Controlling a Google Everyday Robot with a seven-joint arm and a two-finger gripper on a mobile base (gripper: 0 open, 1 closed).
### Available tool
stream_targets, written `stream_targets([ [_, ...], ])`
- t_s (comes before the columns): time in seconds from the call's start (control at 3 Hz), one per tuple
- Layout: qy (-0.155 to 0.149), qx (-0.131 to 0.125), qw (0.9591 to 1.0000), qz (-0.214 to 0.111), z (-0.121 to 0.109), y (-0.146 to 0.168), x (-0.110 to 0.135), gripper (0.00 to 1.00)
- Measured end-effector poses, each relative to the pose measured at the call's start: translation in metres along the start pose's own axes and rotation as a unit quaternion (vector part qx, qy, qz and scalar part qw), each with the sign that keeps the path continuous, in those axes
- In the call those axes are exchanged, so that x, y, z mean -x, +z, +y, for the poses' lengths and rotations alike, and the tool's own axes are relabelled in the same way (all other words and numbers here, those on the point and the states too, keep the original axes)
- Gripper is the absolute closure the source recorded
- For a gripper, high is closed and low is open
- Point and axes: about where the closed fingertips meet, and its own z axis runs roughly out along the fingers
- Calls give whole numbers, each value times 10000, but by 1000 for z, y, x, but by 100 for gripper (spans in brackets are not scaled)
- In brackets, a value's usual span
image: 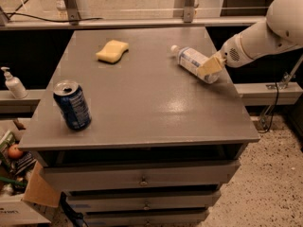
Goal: Move blue plastic bottle near pepsi can
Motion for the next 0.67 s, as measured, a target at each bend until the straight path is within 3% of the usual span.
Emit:
stream_targets([
  [0.33, -238, 121, 9996, -117, 10, -9, 12, 100],
  [0.67, -659, 381, 9968, -239, 36, -24, 24, 100],
])
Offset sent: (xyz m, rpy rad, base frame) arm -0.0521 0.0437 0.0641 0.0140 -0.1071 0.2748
